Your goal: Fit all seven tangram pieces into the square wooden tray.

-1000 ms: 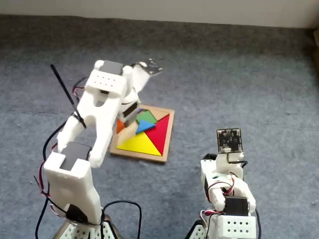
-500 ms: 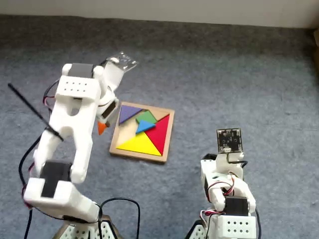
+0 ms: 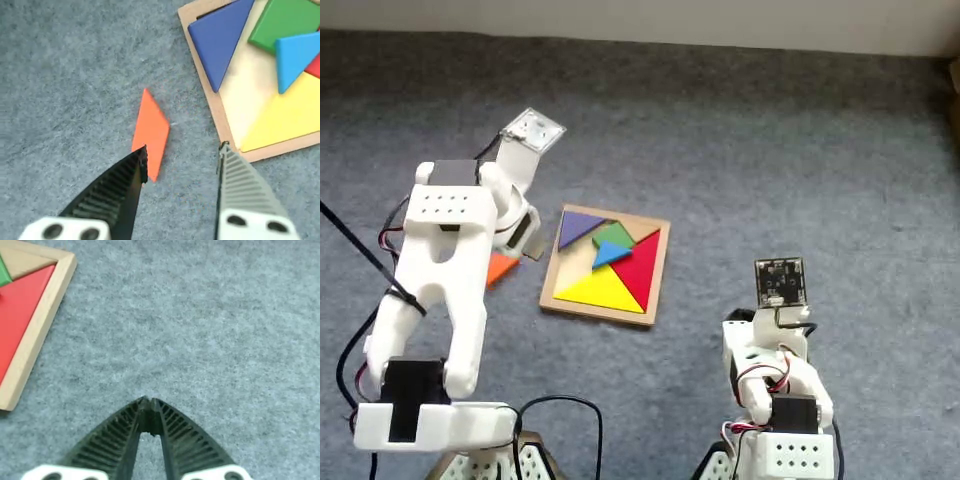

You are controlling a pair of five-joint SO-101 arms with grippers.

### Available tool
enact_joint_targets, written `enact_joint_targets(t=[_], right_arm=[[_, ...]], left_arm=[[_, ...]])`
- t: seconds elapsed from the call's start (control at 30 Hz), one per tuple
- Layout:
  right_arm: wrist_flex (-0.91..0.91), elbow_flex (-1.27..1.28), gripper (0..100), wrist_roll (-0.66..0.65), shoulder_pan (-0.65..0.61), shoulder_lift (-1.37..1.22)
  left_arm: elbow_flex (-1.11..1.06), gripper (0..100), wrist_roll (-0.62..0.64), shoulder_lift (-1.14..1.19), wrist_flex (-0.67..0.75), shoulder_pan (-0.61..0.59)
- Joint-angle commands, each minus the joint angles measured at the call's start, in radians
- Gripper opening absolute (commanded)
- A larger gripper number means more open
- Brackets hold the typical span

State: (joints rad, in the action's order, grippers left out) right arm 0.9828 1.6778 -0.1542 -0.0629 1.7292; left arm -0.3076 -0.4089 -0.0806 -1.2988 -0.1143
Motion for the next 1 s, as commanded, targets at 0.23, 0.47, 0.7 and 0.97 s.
enact_joint_targets(t=[0.23, 0.47, 0.7, 0.97], right_arm=[[-0.002, 0.147, 0.5, 0.006, 0.013, 0.015], [-0.002, 0.147, 0.5, 0.006, 0.013, 0.015], [-0.002, 0.147, 0.5, 0.006, 0.013, 0.015], [-0.002, 0.147, 0.5, 0.006, 0.013, 0.015]], left_arm=[[0.004, 22, 0.069, 0.016, 0.118, 0.335], [0.17, 22, 0.138, 0.298, 0.141, 0.421], [0.39, 22, 0.146, 0.45, 0.037, 0.42], [0.4, 18, 0.147, 0.466, 0.035, 0.42]])
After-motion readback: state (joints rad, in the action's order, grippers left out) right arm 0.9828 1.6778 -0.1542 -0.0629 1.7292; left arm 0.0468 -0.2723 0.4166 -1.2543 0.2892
